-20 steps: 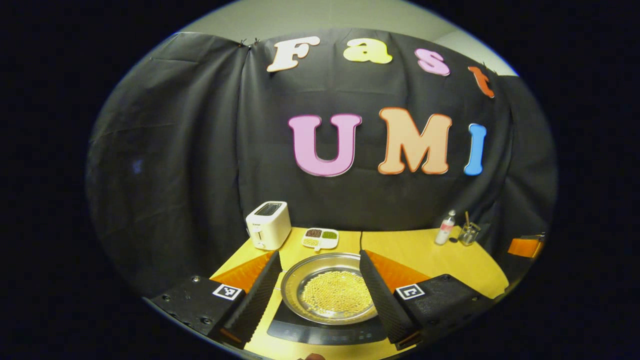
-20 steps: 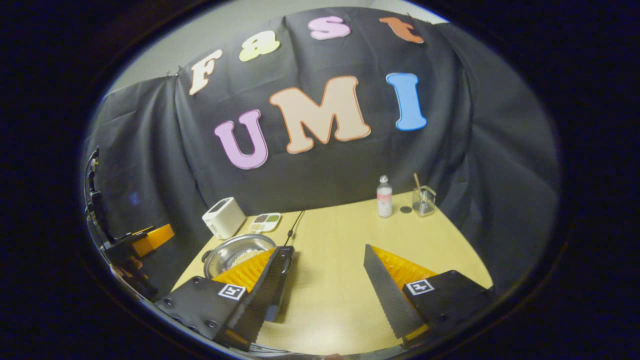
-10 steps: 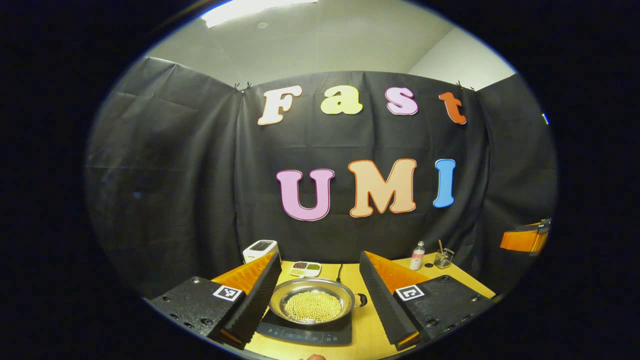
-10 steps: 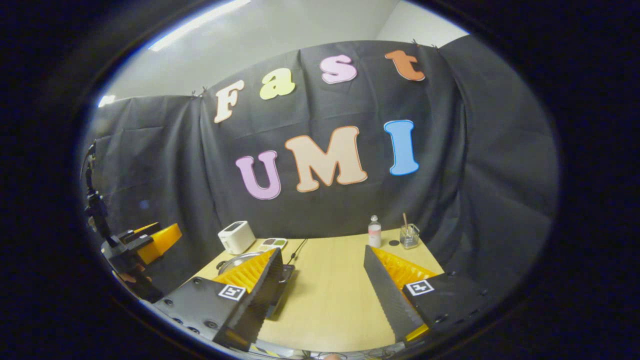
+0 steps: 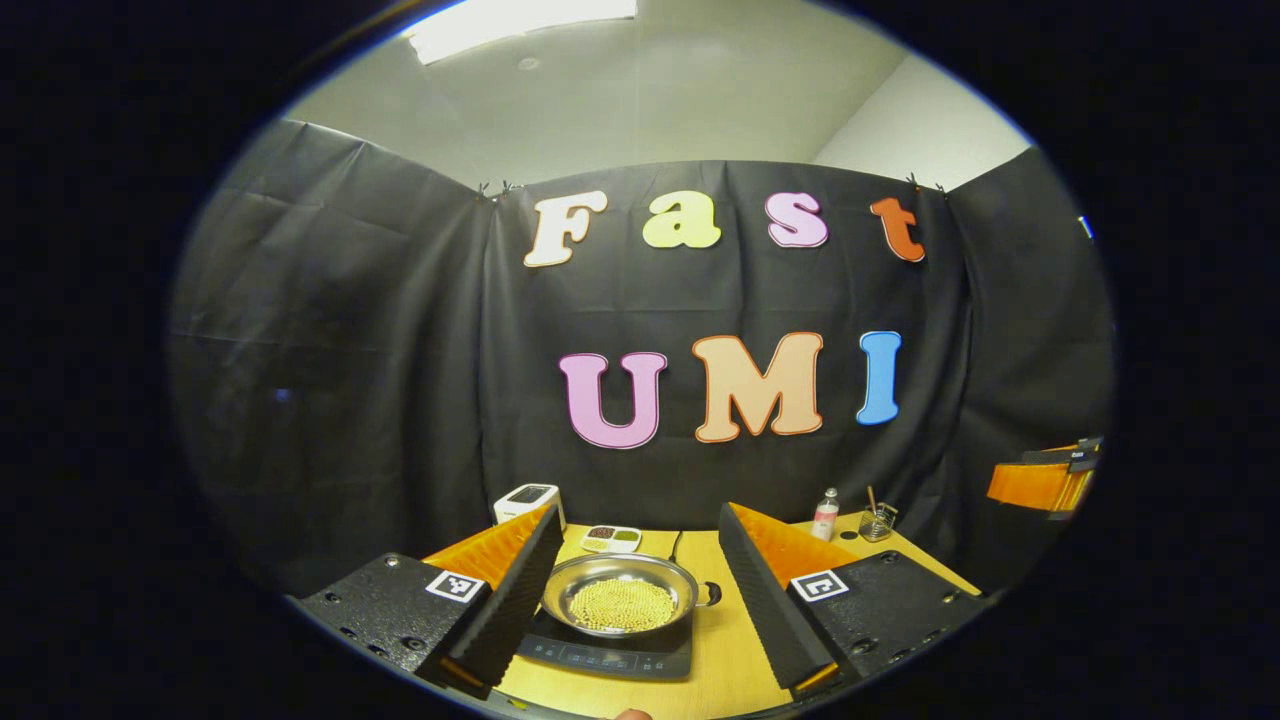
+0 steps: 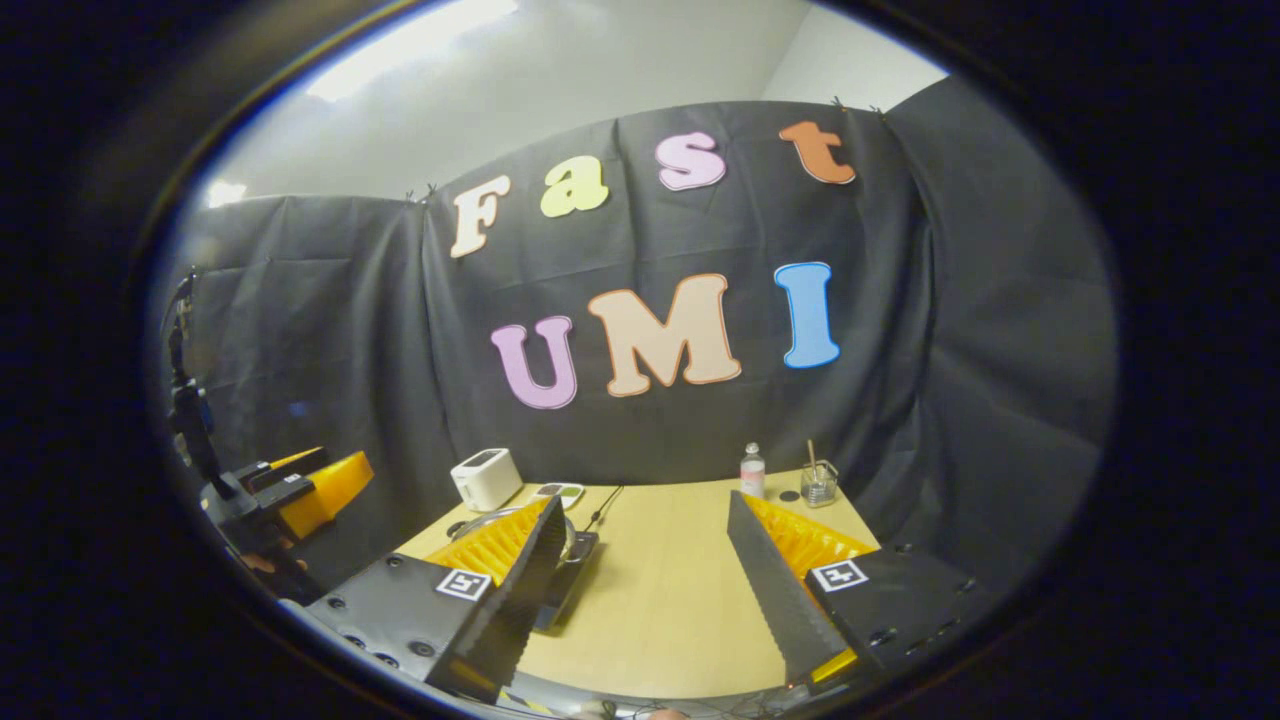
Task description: First push the handle of the pot to place it horizontally, then grasp the pot with both hands and set it on the induction cooktop.
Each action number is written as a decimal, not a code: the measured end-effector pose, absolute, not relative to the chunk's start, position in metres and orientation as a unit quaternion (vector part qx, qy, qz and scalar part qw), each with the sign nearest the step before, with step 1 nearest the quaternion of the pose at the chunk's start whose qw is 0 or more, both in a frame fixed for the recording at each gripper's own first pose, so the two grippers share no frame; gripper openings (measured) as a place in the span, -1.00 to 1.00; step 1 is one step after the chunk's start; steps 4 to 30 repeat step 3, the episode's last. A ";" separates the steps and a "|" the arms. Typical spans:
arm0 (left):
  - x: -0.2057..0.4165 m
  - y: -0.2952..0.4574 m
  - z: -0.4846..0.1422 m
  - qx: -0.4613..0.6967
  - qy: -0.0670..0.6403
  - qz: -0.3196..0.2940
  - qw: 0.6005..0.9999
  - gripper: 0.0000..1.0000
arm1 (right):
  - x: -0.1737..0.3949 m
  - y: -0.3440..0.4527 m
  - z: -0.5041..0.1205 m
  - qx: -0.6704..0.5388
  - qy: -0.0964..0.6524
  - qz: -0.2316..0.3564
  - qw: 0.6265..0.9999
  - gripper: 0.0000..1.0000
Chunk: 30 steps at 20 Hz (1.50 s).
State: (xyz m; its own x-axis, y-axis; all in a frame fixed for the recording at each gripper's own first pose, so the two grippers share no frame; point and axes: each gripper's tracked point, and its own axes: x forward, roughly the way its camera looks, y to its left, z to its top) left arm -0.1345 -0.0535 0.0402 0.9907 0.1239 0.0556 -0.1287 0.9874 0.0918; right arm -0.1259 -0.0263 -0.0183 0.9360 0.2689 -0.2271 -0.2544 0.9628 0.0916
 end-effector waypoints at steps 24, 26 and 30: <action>-0.137 -0.056 0.039 0.044 -0.023 0.064 0.997 0.92 | -0.129 -0.031 -0.018 0.029 0.119 0.130 0.984 0.83; -0.137 -0.056 0.039 0.044 -0.023 0.064 0.997 0.92 | -0.129 -0.031 -0.018 0.029 0.119 0.130 0.984 0.83; -0.137 -0.056 0.039 0.044 -0.023 0.064 0.997 0.92 | -0.129 -0.031 -0.018 0.029 0.119 0.130 0.984 0.83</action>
